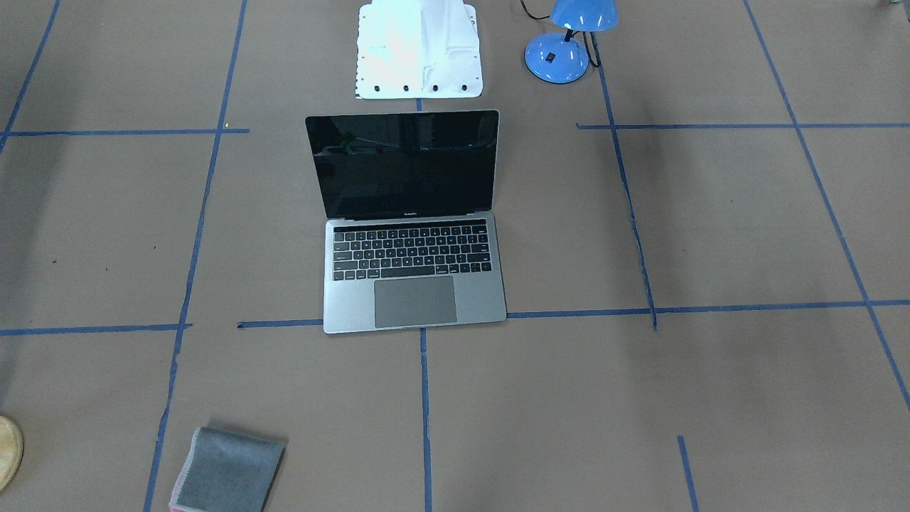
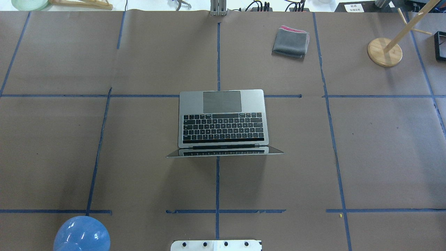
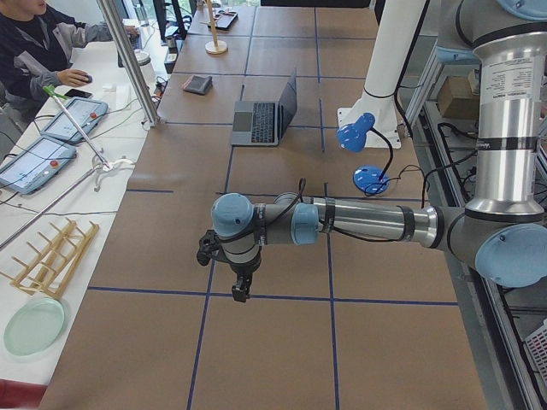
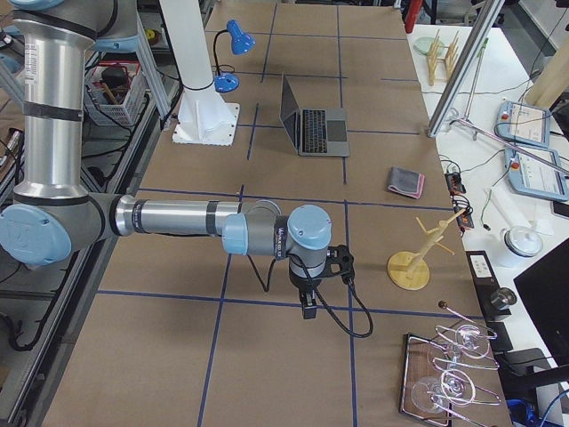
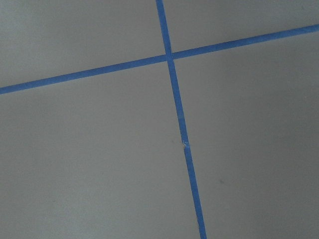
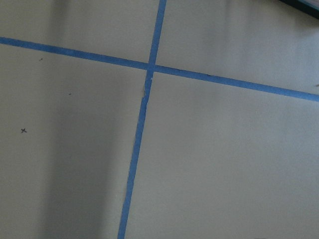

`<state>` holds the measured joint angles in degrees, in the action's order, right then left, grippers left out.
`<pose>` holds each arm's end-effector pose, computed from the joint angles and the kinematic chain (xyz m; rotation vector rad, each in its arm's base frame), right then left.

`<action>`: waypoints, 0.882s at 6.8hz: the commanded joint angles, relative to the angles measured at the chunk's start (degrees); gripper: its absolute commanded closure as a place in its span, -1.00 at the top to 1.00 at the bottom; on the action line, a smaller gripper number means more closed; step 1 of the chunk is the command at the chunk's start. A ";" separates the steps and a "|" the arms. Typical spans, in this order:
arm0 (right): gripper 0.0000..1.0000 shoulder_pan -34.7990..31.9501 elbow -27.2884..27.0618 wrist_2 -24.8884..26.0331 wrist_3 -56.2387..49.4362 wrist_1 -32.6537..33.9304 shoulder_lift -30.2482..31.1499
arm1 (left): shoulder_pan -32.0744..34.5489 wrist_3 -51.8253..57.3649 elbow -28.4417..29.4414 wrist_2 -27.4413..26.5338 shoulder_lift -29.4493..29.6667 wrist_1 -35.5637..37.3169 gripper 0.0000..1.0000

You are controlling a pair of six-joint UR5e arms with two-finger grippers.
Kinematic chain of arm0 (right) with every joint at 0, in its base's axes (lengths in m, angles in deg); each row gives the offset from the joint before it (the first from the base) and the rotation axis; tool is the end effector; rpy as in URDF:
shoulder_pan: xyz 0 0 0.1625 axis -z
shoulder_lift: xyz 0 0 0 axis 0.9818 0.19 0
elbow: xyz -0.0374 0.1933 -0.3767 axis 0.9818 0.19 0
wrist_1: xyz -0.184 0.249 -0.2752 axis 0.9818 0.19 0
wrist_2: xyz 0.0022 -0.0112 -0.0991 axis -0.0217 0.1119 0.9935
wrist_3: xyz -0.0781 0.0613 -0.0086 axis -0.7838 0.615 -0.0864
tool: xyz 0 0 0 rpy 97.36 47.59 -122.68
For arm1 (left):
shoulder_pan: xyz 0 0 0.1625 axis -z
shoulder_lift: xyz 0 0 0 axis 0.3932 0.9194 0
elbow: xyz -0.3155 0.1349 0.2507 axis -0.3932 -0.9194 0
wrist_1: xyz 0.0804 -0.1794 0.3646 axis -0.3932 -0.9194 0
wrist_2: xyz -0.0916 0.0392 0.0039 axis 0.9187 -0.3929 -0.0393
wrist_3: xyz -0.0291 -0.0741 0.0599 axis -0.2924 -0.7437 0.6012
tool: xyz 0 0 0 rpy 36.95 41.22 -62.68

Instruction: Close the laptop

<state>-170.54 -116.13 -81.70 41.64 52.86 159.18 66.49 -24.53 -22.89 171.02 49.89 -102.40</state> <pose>0.0795 -0.4406 0.6483 0.0852 -0.7107 -0.1538 -0.0613 -0.4585 0.6324 0.0407 0.7699 0.2000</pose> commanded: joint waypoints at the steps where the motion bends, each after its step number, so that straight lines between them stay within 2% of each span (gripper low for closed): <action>1: 1.00 0.00 -0.06 0.09 -0.09 -0.09 0.00 | 0.00 0.00 -0.01 0.00 0.01 -0.01 1.00; 4: 1.00 0.00 0.02 0.26 0.26 -1.14 0.43 | -0.26 -0.09 -0.09 0.17 0.53 -0.18 1.00; 6: 1.00 0.00 0.90 -1.92 0.88 -1.84 0.70 | -0.35 -0.35 1.22 0.43 4.12 -2.12 1.00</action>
<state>-170.55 -115.51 -82.31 42.13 51.69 159.74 66.24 -24.72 -22.44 171.11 52.04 -103.90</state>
